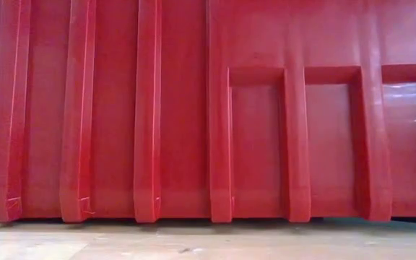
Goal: Sort Items/Unsort Items
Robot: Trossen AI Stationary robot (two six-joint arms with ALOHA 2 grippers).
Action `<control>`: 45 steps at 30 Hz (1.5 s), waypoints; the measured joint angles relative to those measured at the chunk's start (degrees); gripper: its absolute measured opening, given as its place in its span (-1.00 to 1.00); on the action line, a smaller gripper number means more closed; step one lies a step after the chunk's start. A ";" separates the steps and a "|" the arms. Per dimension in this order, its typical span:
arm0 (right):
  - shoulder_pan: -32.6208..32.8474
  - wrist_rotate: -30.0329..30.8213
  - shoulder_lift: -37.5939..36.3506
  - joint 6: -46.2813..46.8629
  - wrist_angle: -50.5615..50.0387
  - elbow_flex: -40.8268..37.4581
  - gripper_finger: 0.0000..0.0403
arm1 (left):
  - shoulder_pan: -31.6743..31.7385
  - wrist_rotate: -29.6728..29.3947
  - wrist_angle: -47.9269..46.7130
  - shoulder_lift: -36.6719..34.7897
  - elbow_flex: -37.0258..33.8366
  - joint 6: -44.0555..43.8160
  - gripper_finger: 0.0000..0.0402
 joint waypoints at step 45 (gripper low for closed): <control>0.00 -0.04 0.00 -0.05 1.49 0.07 -1.00 | 0.00 -0.72 4.19 3.86 0.04 -2.40 -1.00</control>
